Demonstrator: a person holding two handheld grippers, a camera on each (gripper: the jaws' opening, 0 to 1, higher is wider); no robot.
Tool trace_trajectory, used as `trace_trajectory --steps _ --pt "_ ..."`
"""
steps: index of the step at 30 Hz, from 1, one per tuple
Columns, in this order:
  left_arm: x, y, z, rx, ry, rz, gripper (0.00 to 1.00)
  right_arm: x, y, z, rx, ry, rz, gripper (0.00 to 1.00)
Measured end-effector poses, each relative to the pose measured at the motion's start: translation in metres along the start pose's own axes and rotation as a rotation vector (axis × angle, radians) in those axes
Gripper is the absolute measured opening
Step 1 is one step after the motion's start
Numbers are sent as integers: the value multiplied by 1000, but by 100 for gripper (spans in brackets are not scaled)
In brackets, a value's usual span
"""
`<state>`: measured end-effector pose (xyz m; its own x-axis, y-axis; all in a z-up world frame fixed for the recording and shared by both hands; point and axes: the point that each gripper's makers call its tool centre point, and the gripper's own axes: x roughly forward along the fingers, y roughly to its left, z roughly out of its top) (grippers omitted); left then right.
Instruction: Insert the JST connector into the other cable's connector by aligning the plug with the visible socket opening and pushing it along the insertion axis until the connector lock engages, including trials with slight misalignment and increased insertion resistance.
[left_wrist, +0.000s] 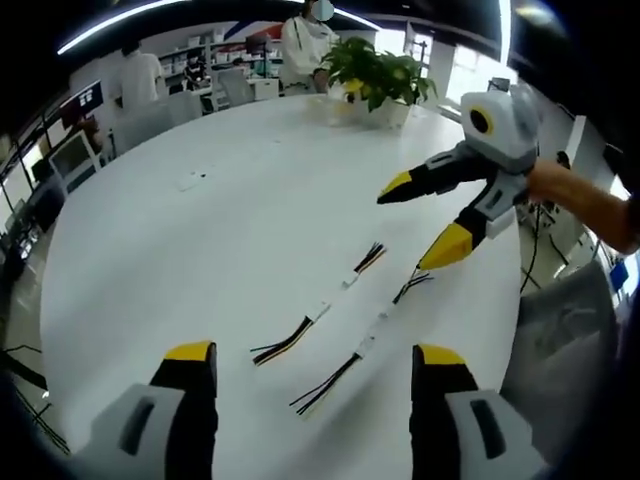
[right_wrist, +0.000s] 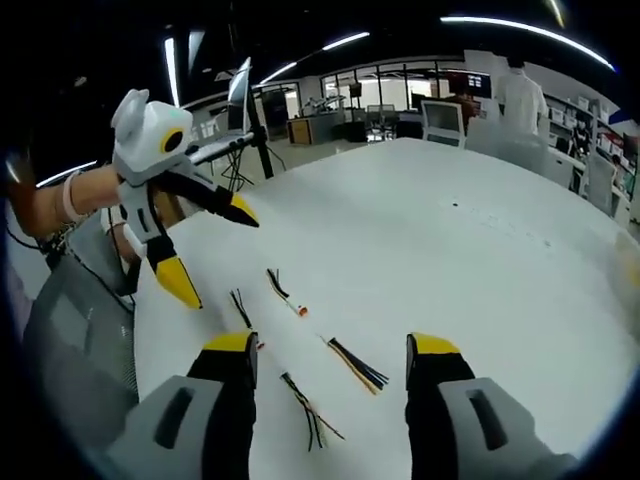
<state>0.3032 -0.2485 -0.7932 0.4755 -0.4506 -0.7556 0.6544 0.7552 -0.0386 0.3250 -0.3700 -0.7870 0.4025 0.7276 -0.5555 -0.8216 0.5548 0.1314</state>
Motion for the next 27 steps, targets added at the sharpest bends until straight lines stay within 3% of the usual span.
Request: trace_trajectory --steps 7,14,20,23,27 --pt "3 6 7 16 -66 -14 74 4 -8 8 -20 -41 23 52" --pt "5 12 7 -42 -107 -38 60 9 -3 4 -36 -39 70 50" --pt "10 17 3 -48 -104 -45 61 10 0 2 -82 -43 101 48" --pt "11 26 9 65 -156 2 63 12 -4 4 -118 -62 100 44" --pt "13 27 9 153 -178 -1 59 15 -5 3 -158 -73 116 41"
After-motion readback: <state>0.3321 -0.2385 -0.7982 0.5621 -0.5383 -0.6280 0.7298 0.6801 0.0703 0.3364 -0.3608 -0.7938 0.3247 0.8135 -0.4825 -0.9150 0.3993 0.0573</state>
